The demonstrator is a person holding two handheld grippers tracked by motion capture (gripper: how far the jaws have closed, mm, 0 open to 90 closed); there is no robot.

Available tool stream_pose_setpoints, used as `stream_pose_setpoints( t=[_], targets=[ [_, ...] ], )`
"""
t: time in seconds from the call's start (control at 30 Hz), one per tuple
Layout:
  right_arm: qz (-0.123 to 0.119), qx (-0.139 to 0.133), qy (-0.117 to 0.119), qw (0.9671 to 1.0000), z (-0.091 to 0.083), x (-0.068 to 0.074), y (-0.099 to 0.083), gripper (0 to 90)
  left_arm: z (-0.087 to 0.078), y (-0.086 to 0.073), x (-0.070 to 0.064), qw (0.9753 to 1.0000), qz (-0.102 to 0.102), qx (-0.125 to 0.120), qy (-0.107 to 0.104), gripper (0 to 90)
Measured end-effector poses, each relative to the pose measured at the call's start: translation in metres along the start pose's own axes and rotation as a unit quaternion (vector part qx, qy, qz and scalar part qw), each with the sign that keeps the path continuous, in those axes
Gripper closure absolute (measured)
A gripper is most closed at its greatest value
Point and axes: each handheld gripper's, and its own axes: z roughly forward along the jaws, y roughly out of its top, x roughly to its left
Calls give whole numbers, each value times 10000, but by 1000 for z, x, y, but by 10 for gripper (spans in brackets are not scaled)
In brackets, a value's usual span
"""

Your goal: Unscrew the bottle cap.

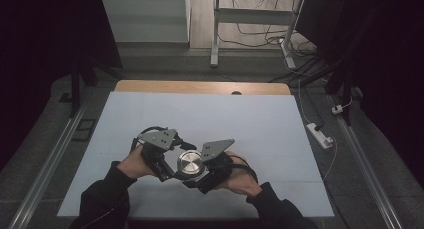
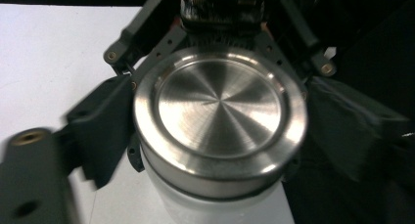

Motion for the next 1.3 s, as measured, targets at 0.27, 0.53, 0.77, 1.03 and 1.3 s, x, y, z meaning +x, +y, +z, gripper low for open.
stream_pose_setpoints(
  t=[0.27, 0.53, 0.77, 1.03, 1.3],
  targets=[
    [524, -115, -817, 9952, -4, -10, -2, 147, 13, 7, 0, 9885, -776, -147, 1290, 190],
    [1040, -201, -1531, 9825, -7, -20, -9, 147, 22, 14, 2, 9724, -1369, -349, 1858, 68],
    [698, -182, -860, 9937, -8, -17, -6, 147, -12, 5, 7, 9930, -876, -429, 662, 60],
    [168, 8, -283, 9995, 2, -1, -2, 146, 6, 5, -1, 9994, -145, 177, 253, 125],
    [251, 5, -529, 9983, 1, -3, -1, 147, 11, 8, -3, 9950, -436, 50, 897, 199]
  ],
)
